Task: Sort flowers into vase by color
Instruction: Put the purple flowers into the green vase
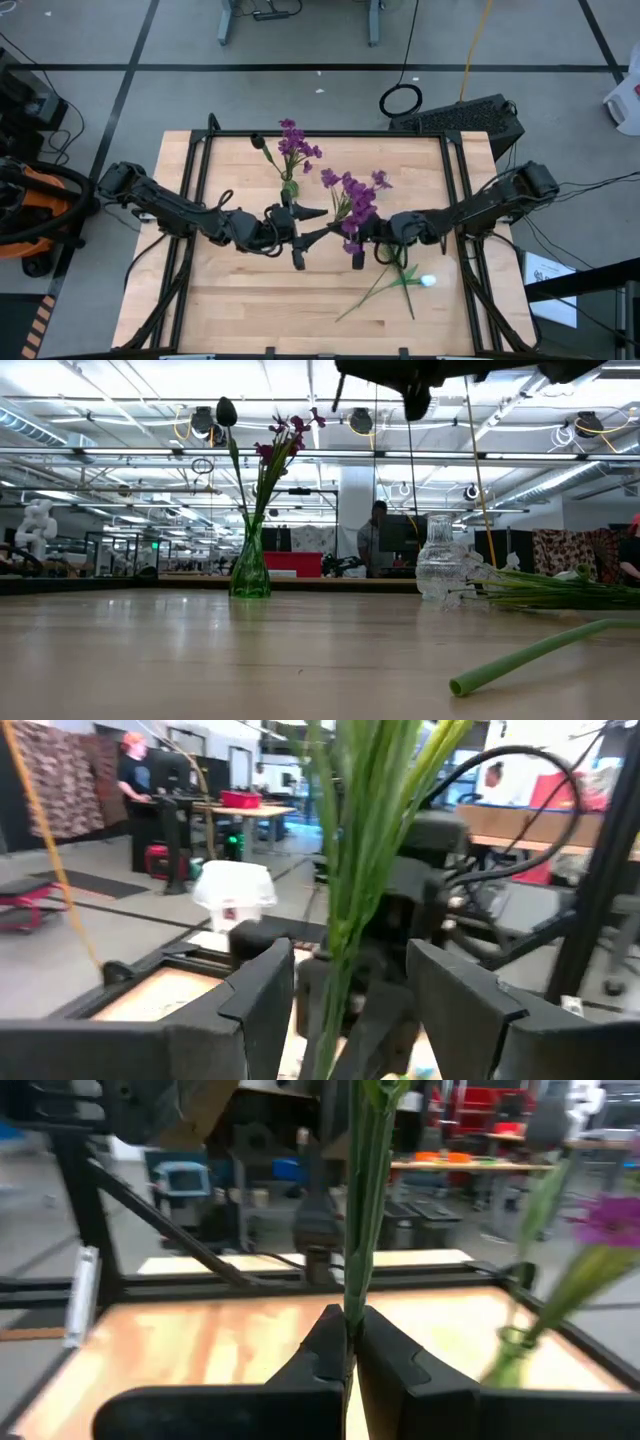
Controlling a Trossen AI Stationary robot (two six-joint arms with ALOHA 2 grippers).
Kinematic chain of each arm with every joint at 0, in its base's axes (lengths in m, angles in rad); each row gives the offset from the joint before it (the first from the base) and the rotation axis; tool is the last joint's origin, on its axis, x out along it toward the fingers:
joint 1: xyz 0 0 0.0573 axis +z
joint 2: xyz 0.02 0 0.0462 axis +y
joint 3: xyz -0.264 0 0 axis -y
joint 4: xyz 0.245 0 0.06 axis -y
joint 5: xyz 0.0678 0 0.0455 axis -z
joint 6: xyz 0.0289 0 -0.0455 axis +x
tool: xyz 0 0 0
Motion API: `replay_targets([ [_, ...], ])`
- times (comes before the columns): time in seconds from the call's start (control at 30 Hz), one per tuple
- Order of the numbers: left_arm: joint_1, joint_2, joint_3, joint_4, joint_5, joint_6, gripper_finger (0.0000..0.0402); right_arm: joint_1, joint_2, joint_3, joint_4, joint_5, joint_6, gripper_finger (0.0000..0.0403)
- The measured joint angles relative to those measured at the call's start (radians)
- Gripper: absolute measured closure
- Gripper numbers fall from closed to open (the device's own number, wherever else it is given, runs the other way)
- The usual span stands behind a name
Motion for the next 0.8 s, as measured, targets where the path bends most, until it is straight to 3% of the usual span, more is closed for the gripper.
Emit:
replay_targets([
  [0.33, 0.003, 0.109, 0.003, 0.271, -0.048, 0.16, 0.0201, 0.029, -0.032, 0.0, -0.094, 0.225, -0.026, 0.0403],
  [0.53, 0.007, 0.195, 0.103, 0.247, -0.144, 0.255, 0.0188, 0.029, -0.03, 0.0, -0.107, 0.259, -0.025, 0.0403],
  [0.8, 0.008, 0.267, 0.244, 0.134, -0.339, 0.308, 0.0123, 0.029, -0.029, 0.0, -0.117, 0.286, -0.023, 0.0402],
])
